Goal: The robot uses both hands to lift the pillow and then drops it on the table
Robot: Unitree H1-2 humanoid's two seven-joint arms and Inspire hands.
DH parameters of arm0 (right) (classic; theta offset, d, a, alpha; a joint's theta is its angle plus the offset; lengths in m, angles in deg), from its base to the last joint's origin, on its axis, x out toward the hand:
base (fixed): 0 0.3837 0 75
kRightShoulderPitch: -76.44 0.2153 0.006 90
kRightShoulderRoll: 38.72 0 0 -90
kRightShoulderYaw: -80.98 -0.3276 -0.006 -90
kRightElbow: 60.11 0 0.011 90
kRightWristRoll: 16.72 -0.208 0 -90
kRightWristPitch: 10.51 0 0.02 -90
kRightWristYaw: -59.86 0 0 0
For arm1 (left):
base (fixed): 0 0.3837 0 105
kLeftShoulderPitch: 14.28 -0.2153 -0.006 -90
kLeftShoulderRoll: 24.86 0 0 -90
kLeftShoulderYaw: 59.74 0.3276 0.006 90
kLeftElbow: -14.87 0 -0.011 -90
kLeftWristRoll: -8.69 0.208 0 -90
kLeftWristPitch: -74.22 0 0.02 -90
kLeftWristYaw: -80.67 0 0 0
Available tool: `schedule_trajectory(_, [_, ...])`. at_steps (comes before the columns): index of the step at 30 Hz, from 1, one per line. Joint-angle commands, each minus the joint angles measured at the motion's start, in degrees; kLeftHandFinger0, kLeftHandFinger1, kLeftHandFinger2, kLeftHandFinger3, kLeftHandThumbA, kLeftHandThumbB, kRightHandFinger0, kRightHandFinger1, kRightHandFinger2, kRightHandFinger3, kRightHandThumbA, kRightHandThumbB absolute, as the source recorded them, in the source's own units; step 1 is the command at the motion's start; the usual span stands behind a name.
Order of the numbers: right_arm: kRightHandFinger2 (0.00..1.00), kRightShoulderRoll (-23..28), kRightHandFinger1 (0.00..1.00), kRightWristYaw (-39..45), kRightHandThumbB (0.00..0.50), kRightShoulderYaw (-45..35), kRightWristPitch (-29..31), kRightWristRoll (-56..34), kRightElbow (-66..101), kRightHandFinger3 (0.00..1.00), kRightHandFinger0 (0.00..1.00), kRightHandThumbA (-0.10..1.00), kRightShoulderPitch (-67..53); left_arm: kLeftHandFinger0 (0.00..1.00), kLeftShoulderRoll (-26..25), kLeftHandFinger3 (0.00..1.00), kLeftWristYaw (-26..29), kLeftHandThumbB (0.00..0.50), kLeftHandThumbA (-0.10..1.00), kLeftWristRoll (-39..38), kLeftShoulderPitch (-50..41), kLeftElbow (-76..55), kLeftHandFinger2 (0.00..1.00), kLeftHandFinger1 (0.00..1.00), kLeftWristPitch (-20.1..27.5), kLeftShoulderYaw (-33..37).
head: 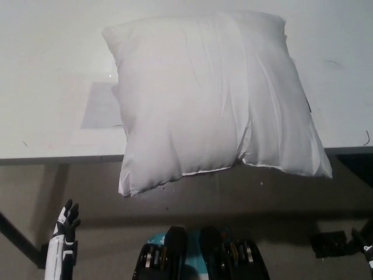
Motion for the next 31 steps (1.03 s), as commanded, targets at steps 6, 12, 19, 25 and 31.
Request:
schedule_trajectory(6, [1.0, 2.4, 1.0, -5.7, 0.166, 1.6, 7.3, 5.4, -1.6, 1.0, 1.0, 1.0, 2.4, 1.0, -0.1, 1.0, -2.1, 0.192, 1.0, -3.0, 2.8, 1.1, 1.0, 1.0, 4.4, -0.7])
schedule_trajectory(12, [1.0, 3.7, 1.0, -8.2, 0.149, 2.4, 7.3, 8.3, -1.7, 1.0, 1.0, 1.0, 3.2, 1.0, -0.2, 1.0, -1.6, 0.175, 1.0, -2.0, 2.7, 0.7, 1.0, 1.0, 4.4, -1.0])
schedule_trajectory(19, [1.0, 4.4, 1.0, -8.2, 0.174, 2.4, 7.3, 7.8, -1.2, 1.0, 1.0, 1.0, 3.2, 1.0, -0.2, 1.0, -1.5, 0.189, 1.0, -2.0, 2.5, 0.4, 1.0, 1.0, 4.4, -1.3])
schedule_trajectory(25, [1.0, 4.6, 1.0, -6.8, 0.167, 1.4, 6.7, 8.4, -0.4, 1.0, 1.0, 1.0, 3.4, 1.0, -0.1, 1.0, -1.7, 0.205, 1.0, -1.8, 3.2, 0.0, 1.0, 1.0, 4.4, -1.2])
schedule_trajectory(31, [1.0, 4.9, 1.0, -12.3, 0.123, 3.0, 7.3, 7.2, 0.0, 1.0, 1.0, 1.0, 3.5, 1.0, -0.1, 1.0, -1.3, 0.195, 1.0, -1.3, 3.0, 0.3, 1.0, 1.0, 4.4, -1.1])
